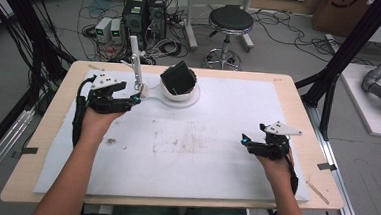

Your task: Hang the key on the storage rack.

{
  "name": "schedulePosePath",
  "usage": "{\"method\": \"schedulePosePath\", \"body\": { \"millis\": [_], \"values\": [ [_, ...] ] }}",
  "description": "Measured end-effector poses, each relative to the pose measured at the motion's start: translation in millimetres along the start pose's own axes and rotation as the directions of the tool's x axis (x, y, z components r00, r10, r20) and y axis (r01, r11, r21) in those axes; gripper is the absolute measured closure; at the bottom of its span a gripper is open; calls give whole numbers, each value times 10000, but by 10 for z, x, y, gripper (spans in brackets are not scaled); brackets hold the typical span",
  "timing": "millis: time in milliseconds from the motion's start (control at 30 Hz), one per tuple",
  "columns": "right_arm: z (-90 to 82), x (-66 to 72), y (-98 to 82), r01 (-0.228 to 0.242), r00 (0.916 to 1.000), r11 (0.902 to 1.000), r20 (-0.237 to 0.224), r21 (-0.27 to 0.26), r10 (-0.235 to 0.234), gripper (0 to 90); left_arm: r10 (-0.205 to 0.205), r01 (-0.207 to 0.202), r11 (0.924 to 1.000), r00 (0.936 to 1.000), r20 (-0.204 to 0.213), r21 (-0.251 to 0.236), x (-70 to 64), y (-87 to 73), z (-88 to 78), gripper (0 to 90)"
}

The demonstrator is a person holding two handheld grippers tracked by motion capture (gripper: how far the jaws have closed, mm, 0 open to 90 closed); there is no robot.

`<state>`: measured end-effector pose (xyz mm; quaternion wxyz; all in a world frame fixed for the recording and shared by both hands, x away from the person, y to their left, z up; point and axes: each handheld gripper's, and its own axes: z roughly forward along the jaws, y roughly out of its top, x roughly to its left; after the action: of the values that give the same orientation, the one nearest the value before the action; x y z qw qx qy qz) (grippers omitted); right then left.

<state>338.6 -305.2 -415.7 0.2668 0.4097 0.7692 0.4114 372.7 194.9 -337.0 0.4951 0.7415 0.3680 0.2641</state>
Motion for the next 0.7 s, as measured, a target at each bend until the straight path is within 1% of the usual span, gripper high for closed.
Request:
{"method": "schedulePosePath", "body": {
  "millis": [33, 100, 133, 233, 367, 500, 600, 700],
  "values": [
    [-2, -3, -2, -36, 10000, 10000, -9, 20, 36, 203, -25, 26, 10000, 9998, 182, -48, -23, -17, -8, 299],
    [-1, -9, -4, -59, 10000, 10000, 3, -4, 59, 203, 114, -104, 9998, 9980, 614, -168, -63, -50, -18, 275],
    [-2, -9, -4, -84, 10000, 10000, -1, -1, 84, 203, 156, -143, 9997, 9969, 767, -184, -86, -69, -20, 266],
    [1, -9, -4, -17, 10000, 10000, 14, 16, 17, 203, 201, -176, 9996, 9915, 1285, -199, -134, -135, -30, 251],
    [4, -3, -6, 34, 10000, 10000, 19, 61, -34, 203, 128, -102, 9998, 9888, 1487, -183, -179, -233, -45, 236],
    [10, 2, -4, 65, 10000, 9999, 14, 83, -65, 203, 114, -97, 9999, 9873, 1584, -111, -204, -333, -38, 216],
    [16, 6, -4, 99, 9999, 9999, 39, 139, -99, 203, 64, -48, 9999, 9842, 1769, -94, -211, -416, -26, 204],
    [24, 5, -6, 160, 9999, 9997, 18, 162, -160, 203, 4, -23, 10000, 9814, 1920, 97, -217, -487, -3, 193]
  ]
}}
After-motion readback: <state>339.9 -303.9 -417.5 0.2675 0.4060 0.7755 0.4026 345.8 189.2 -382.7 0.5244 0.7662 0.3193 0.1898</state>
